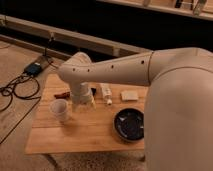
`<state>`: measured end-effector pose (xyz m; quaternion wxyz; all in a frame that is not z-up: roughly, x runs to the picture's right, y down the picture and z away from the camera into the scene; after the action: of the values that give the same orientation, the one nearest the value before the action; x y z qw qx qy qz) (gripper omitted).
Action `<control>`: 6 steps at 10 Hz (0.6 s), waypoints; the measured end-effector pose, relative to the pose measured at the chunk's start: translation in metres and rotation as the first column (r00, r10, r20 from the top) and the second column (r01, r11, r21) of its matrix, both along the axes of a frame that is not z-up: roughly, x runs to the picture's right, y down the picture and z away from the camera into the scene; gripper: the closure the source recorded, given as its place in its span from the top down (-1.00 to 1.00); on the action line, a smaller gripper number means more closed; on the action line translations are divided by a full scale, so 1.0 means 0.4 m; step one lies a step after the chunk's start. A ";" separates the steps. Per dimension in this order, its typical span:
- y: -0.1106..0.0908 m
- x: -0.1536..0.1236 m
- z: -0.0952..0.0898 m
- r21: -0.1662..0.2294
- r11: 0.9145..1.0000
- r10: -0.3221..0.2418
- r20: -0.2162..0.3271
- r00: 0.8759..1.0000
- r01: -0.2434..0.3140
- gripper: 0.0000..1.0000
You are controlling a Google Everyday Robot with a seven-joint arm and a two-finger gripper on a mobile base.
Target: Place the pepper on the white sponge
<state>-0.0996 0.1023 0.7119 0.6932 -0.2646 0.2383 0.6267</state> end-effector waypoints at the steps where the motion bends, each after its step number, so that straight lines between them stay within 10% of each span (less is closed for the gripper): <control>1: -0.006 0.017 0.023 -0.004 1.000 -0.031 0.010 0.999 0.031 0.30; 6: -0.094 0.111 0.246 0.007 0.973 -0.228 0.136 0.964 0.229 0.30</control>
<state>-0.0552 0.0647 0.8102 0.7743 -0.2803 0.2223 0.5220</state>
